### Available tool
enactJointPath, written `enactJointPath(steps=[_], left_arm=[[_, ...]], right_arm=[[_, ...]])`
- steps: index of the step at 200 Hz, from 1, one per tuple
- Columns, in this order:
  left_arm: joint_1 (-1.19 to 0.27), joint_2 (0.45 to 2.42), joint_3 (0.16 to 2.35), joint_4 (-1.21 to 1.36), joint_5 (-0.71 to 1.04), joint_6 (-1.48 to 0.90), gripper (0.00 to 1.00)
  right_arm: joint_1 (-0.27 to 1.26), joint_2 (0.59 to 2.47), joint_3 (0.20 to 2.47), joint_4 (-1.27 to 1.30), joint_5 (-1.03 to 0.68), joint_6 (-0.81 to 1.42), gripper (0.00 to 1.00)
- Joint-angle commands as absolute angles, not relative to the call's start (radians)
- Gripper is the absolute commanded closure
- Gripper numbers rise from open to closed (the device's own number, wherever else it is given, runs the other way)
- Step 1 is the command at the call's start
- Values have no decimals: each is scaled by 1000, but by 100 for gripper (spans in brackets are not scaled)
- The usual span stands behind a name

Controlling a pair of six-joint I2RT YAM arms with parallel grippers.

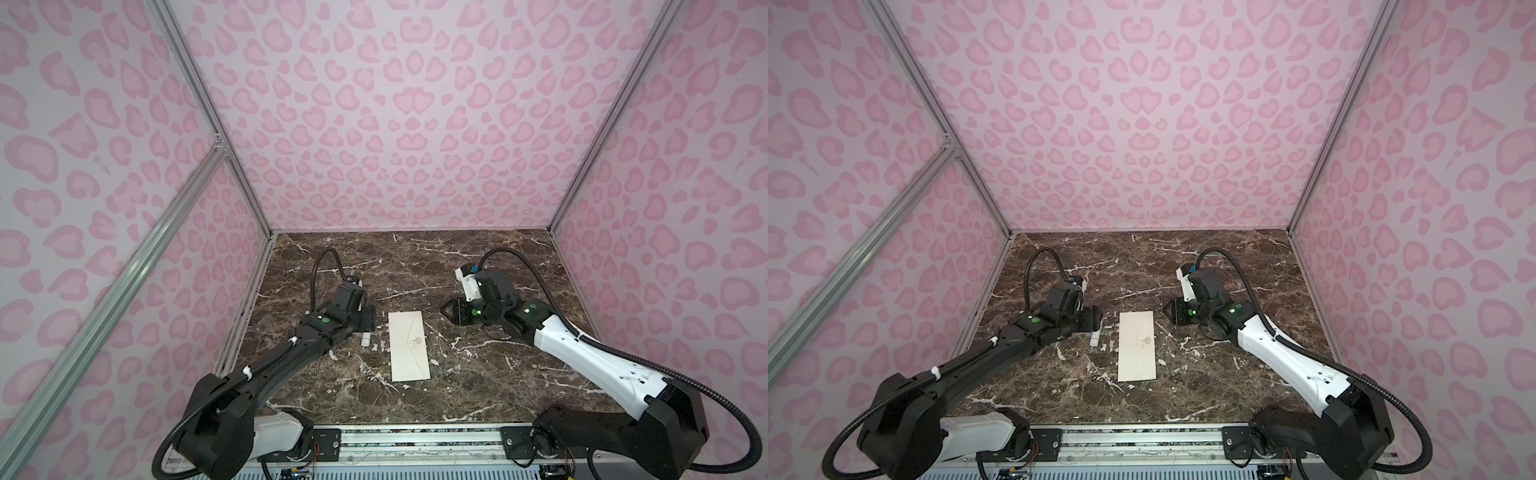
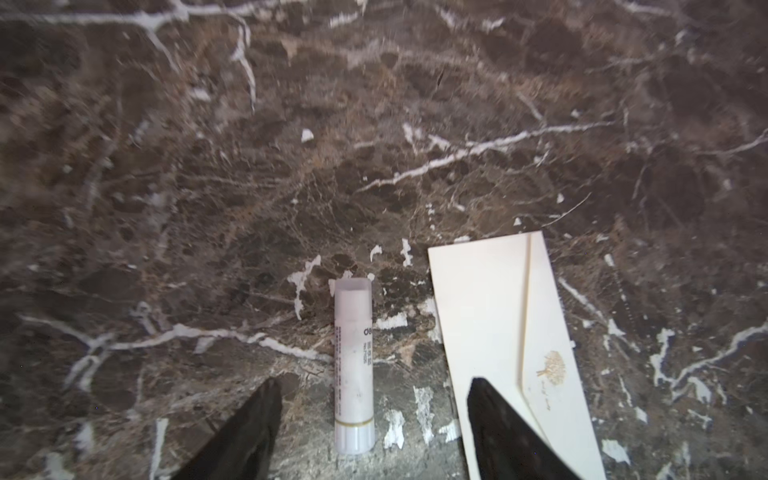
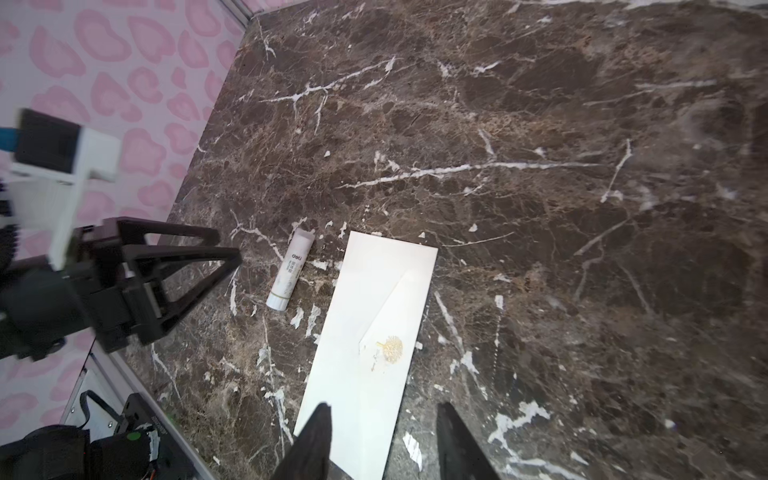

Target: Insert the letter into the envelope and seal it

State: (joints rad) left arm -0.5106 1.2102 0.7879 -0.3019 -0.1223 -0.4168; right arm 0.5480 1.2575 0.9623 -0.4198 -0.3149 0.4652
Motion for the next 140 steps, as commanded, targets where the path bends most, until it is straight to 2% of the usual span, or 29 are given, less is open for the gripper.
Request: enactJointPath(steps=[1, 38, 75, 107, 140], left_arm=[[-507, 1124, 788, -261, -247, -362, 23], [-451, 1033, 740, -165, -332, -328, 20], [-336, 999, 636, -9, -322, -352, 16], [-266, 1003, 567, 105, -337, -362, 15], [-225, 1002, 495, 240, -408, -351, 15]], right_arm=[[510, 1254, 955, -415, -302, 451, 56], [429, 1242, 909, -367, -253, 438, 56], [364, 1160, 794, -259, -55, 362, 54], [338, 1021, 598, -12, 185, 254, 51], [292, 929, 390, 320, 341, 123, 47]])
